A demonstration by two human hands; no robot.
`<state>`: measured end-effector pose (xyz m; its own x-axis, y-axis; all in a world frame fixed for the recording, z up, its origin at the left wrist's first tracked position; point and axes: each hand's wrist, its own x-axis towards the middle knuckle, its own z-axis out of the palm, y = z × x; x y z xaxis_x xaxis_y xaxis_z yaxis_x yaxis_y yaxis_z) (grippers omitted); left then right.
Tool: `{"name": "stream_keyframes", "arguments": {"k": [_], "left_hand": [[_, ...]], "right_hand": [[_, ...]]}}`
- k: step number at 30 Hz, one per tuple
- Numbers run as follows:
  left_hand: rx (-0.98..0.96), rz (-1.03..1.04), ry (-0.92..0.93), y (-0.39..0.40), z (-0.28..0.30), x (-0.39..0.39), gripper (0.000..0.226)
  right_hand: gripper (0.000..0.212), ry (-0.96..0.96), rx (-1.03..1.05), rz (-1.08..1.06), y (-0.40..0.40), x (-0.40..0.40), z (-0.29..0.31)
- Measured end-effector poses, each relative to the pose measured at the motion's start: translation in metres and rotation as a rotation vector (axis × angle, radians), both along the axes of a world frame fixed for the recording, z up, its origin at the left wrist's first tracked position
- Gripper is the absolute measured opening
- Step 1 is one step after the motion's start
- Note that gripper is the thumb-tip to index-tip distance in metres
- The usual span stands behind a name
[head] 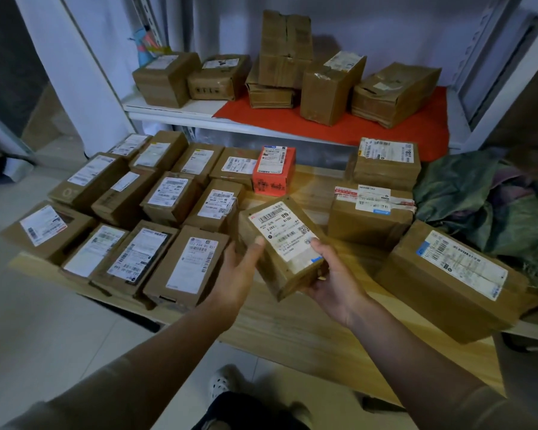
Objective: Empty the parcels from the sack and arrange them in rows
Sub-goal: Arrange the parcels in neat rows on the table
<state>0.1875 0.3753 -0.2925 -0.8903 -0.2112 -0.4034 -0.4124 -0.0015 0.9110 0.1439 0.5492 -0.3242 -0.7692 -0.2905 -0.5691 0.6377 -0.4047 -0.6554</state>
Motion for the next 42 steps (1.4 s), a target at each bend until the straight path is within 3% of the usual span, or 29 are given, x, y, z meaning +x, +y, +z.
{"name": "stream_keyframes", "arguments": {"k": [3,8,10,15,18,21,23,27,30,34,36,42], "left_hand": [[0.218,0.002,-0.145,-0.005,-0.008,-0.008,0.074],[0.324,0.041,-0.186,-0.033,-0.019,-0.027,0.061],[0.294,0.045,-0.18,-0.038,-0.019,-0.037,0.044],[-0.144,-0.044,-0.144,-0.046,-0.01,-0.064,0.043],[-0.28,-0.104,-0.08,-0.065,-0.009,-0.076,0.042],[-0.388,-0.174,-0.023,-0.089,-0.015,-0.087,0.011],[-0.467,-0.221,0.002,-0.104,-0.021,-0.096,0.014],[-0.589,-0.36,0.031,-0.117,-0.033,-0.113,0.027],[-0.756,-0.518,0.032,-0.113,-0.042,-0.125,0.046],[-1.067,-0.798,0.082,-0.1,-0.047,-0.136,0.057],[-1.075,-0.879,0.02,-0.096,-0.051,-0.141,0.06],[-1.077,-0.765,0.004,-0.052,-0.052,-0.135,0.07]], "right_hand": [[0.037,0.058,0.1,0.104,-0.006,0.002,-0.003],[0.051,0.055,0.237,0.191,-0.01,-0.007,-0.015],[0.047,0.053,0.248,0.162,-0.019,-0.013,-0.019],[0.038,-0.002,0.367,-0.017,-0.052,-0.045,-0.027],[0.034,-0.044,0.415,-0.118,-0.074,-0.071,-0.038],[0.038,-0.057,0.447,-0.137,-0.098,-0.1,-0.051],[0.041,-0.09,0.464,-0.119,-0.11,-0.118,-0.059],[0.016,-0.081,0.547,-0.017,-0.128,-0.139,-0.058],[0.02,-0.053,0.58,0.068,-0.134,-0.142,-0.051],[0.023,0.036,0.655,0.119,-0.119,-0.13,-0.038],[0.018,0.119,0.691,0.114,-0.106,-0.118,-0.035],[0.022,0.498,1.036,-0.038,-0.055,-0.083,-0.025]]}}
